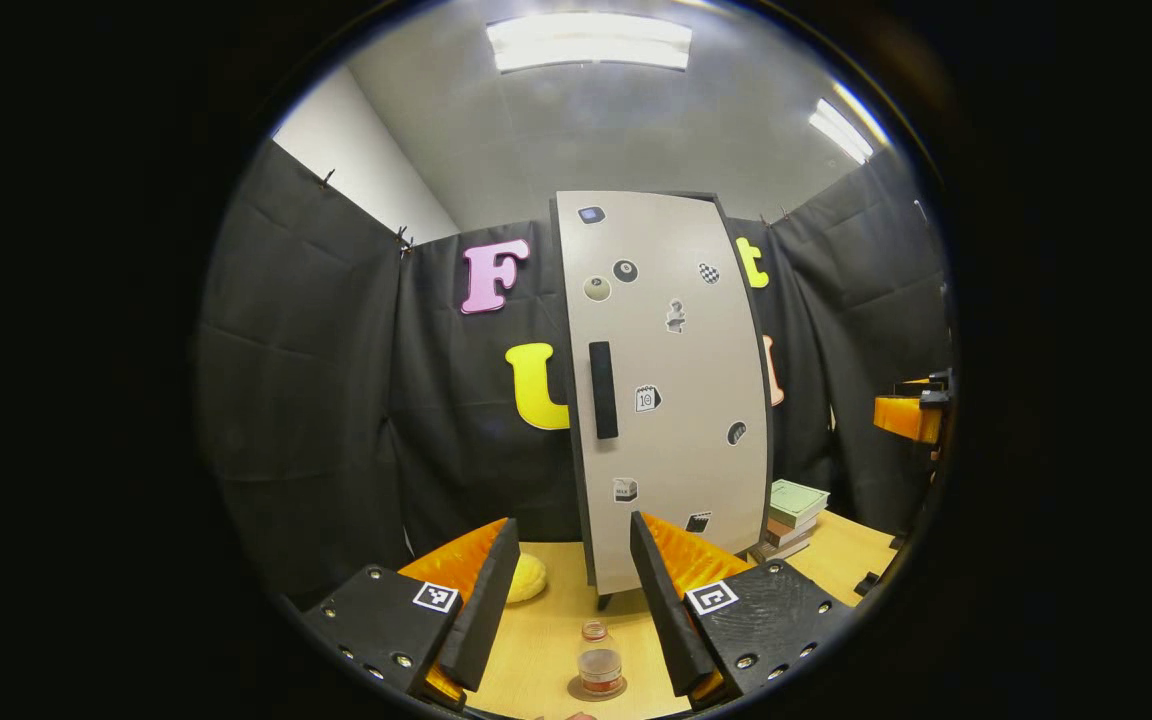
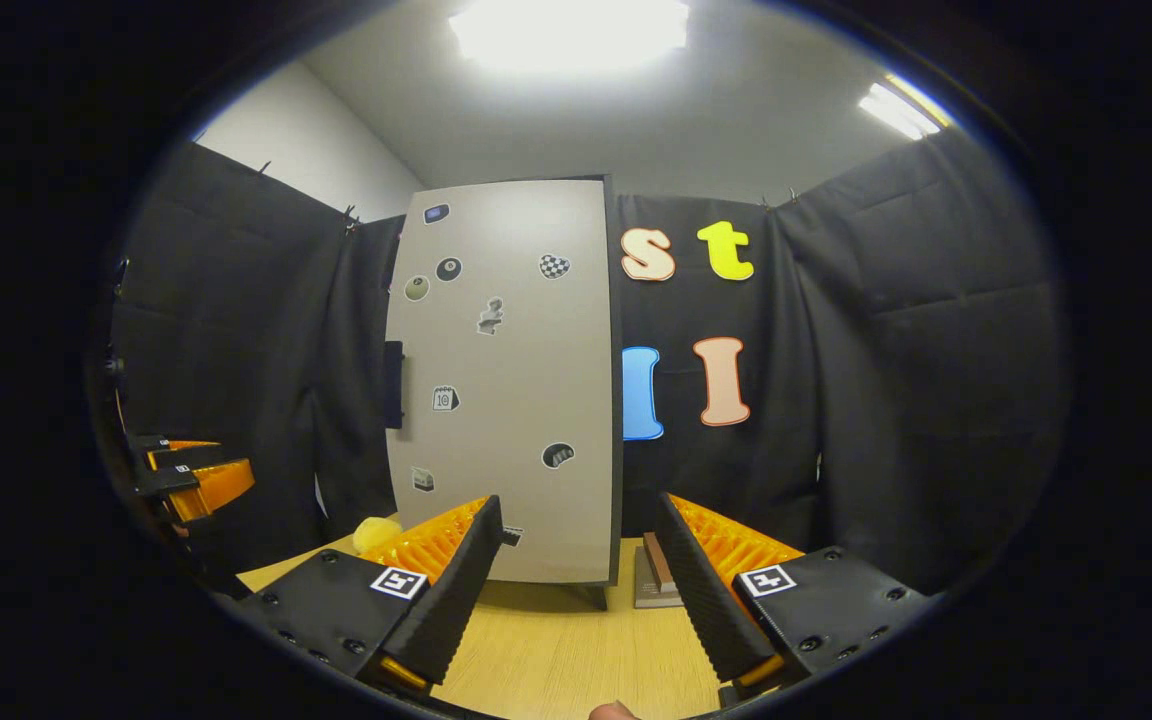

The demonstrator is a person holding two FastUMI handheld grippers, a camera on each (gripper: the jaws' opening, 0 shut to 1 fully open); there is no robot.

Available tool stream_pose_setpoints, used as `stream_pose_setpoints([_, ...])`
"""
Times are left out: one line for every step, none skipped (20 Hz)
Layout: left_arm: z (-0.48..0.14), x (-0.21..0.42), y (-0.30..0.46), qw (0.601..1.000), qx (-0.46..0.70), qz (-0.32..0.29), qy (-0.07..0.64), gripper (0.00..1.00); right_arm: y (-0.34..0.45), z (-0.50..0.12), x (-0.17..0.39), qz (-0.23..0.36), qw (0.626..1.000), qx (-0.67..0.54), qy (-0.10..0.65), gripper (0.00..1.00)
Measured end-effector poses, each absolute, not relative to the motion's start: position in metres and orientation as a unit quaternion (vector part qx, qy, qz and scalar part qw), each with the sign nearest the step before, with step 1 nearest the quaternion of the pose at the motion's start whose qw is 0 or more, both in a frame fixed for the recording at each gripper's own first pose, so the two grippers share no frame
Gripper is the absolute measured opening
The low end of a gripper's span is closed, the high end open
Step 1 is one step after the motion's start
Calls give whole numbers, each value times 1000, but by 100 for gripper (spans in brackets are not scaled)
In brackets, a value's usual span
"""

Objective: Open the cabinet door with the right hand, grasp the bottle in the cabinet with the left hand and place it on the coaster, then close the cabinet door with the right hand.

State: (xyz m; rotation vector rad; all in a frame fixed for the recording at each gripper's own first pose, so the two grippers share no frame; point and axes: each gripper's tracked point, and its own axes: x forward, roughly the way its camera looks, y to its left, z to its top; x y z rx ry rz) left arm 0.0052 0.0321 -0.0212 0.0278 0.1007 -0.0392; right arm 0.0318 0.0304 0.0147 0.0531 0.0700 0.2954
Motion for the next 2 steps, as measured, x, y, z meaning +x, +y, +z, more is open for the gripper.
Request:
stream_pose_setpoints([-21,5,33,998,12,-20,50,65,34,15,31,149,988,24,35,98])
stream_pose_setpoints([-19,6,35,999,12,-21,48,65,37,15,30,149,988,20,34,98])
